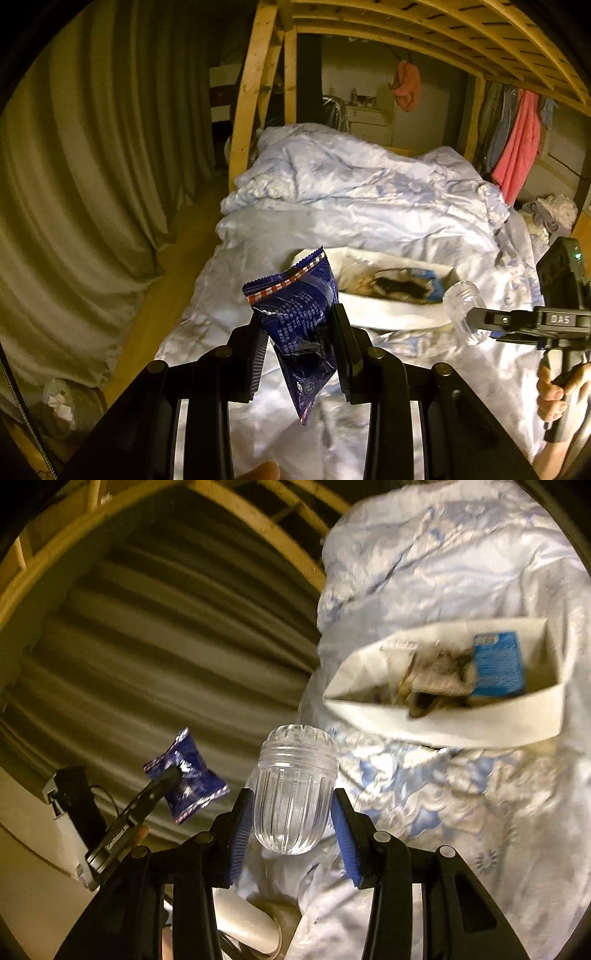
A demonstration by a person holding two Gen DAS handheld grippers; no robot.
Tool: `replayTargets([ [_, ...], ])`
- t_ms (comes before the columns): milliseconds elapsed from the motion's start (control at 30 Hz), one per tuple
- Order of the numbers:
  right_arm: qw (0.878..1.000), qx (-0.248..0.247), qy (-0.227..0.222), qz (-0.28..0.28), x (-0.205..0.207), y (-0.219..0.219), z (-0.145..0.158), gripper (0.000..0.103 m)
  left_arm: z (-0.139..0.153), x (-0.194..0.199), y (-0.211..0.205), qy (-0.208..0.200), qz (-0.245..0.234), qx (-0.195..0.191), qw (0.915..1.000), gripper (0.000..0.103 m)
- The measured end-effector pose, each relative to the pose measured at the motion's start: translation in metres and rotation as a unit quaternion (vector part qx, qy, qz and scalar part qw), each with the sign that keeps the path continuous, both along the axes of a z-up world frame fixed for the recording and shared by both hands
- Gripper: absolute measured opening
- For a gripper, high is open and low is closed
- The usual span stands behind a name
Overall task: Organize objects
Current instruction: 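Carry both items over the white tray while the left gripper releases the snack bag inside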
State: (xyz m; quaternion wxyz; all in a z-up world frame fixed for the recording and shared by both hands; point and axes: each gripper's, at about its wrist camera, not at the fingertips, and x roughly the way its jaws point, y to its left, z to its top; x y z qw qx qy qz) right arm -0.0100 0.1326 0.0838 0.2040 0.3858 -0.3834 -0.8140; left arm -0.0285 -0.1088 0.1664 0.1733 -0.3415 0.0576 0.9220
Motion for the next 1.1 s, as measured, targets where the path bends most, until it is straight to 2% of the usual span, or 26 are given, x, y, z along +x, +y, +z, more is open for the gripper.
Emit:
replayTargets([
  [233,0.997,-0.051,0.01,-0.049,0.017,0.054,0.005,0.041,0.03,0.011,0.059,0.01,-0.024,0.002,0.9997,0.033],
  [367,0.995,-0.049,0.014,-0.081,0.019,0.075,0.007,0.041,0.034,0.013,0.095,0.022,-0.018,-0.002,0.9996,0.033],
  [467,0.994,-0.038,0.016,-0.106,0.022,0.089,0.012,0.041,0.028,0.012,0.127,0.02,-0.033,0.015,0.9992,0.033],
  [633,0.989,-0.086,0.029,-0.112,0.029,0.114,0.011,0.041,0.004,0.005,0.177,-0.01,-0.071,0.054,0.996,0.033],
  [733,0.987,-0.091,0.04,-0.13,0.036,0.13,0.011,0.041,-0.02,-0.003,0.197,-0.024,-0.077,0.061,0.9948,0.033],
  [833,0.984,-0.095,0.046,-0.145,0.033,0.143,0.008,0.041,-0.049,-0.018,0.208,-0.055,-0.075,0.084,0.9921,0.033],
  [1000,0.983,-0.075,0.024,-0.165,0.009,0.145,-0.011,0.041,-0.086,-0.037,0.227,-0.057,-0.04,0.054,0.9961,0.033],
  [1100,0.984,-0.055,0.003,-0.169,-0.01,0.14,-0.025,0.041,-0.107,-0.054,0.224,-0.062,0.007,0.037,0.9974,0.033],
])
